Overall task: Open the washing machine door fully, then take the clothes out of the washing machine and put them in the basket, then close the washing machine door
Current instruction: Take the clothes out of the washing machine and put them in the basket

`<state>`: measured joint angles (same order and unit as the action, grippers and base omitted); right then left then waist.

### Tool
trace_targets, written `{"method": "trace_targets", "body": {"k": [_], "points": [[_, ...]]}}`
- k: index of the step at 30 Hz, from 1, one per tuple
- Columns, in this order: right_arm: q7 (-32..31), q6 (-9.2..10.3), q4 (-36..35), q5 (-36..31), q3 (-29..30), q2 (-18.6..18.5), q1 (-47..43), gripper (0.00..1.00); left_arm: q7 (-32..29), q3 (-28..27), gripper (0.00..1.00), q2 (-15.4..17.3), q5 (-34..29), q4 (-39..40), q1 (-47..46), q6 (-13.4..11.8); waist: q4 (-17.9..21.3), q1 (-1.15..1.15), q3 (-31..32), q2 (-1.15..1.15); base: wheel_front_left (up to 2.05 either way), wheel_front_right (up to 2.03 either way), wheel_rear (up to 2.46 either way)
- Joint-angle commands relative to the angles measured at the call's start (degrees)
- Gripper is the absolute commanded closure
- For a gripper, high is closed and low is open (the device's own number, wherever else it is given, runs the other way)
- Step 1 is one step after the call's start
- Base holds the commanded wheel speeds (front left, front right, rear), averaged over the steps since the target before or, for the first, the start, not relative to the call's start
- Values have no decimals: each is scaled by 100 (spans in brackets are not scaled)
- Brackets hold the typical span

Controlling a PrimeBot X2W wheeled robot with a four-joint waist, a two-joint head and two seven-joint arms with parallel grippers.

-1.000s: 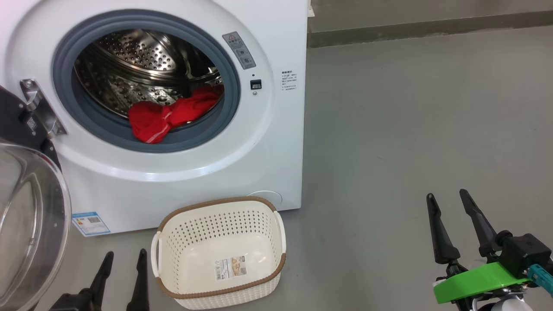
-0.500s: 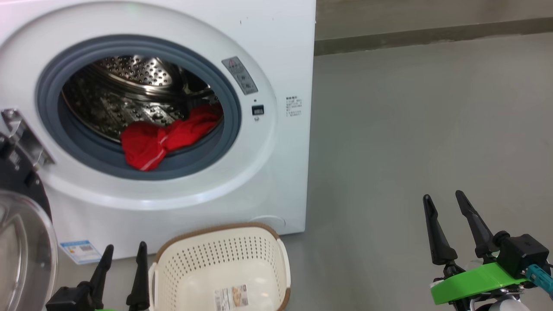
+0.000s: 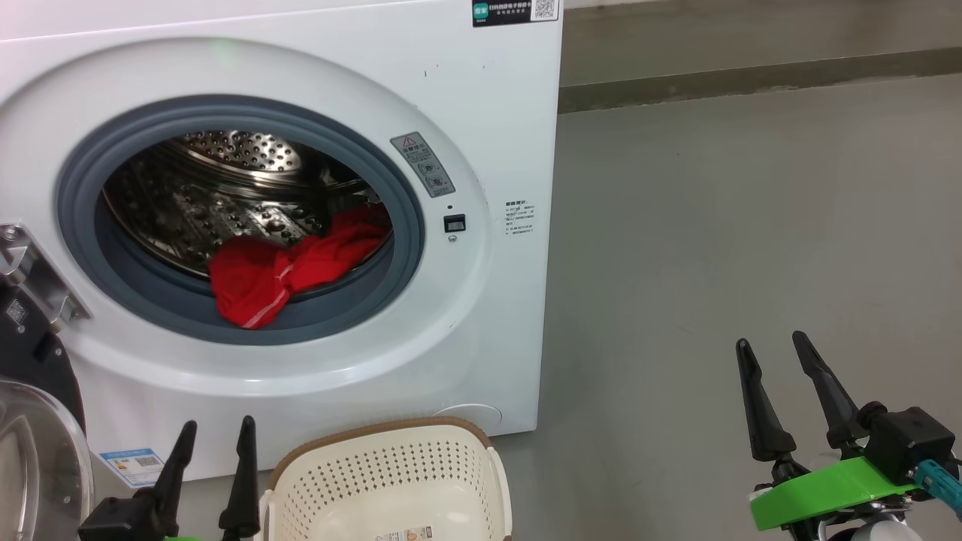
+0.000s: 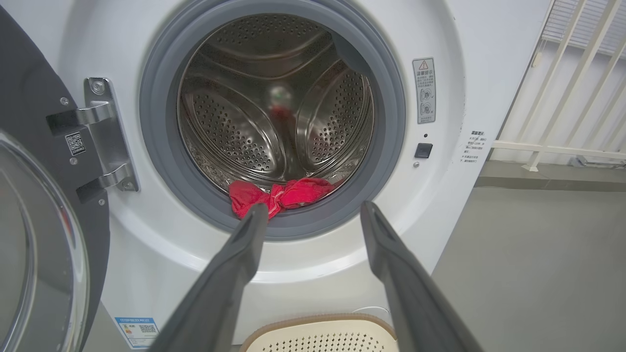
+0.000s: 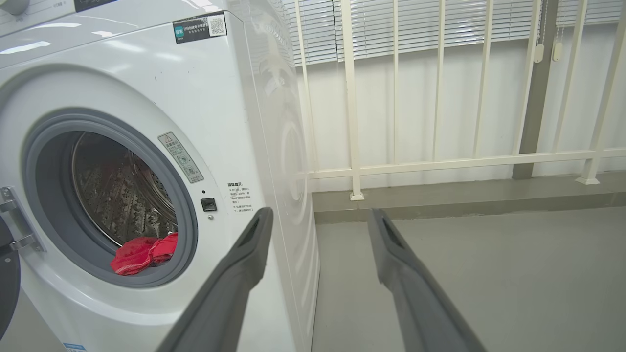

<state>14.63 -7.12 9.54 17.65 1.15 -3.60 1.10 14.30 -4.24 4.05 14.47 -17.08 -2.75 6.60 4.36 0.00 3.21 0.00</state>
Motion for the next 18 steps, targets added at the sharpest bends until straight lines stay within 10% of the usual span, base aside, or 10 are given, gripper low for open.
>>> {"method": "trace_targets", "body": {"k": [1, 18], "points": [[37, -36, -124, 19, -149, -95, 87, 0, 70, -204, 0, 67, -73, 167, -141, 4, -3, 0, -1, 0, 0, 0, 0], [37, -36, -142, -5, -188, -116, 62, 0, 70, -204, 0, 27, -148, 248, -79, -37, 0, 0, -7, 0, 0, 0, 0]]}}
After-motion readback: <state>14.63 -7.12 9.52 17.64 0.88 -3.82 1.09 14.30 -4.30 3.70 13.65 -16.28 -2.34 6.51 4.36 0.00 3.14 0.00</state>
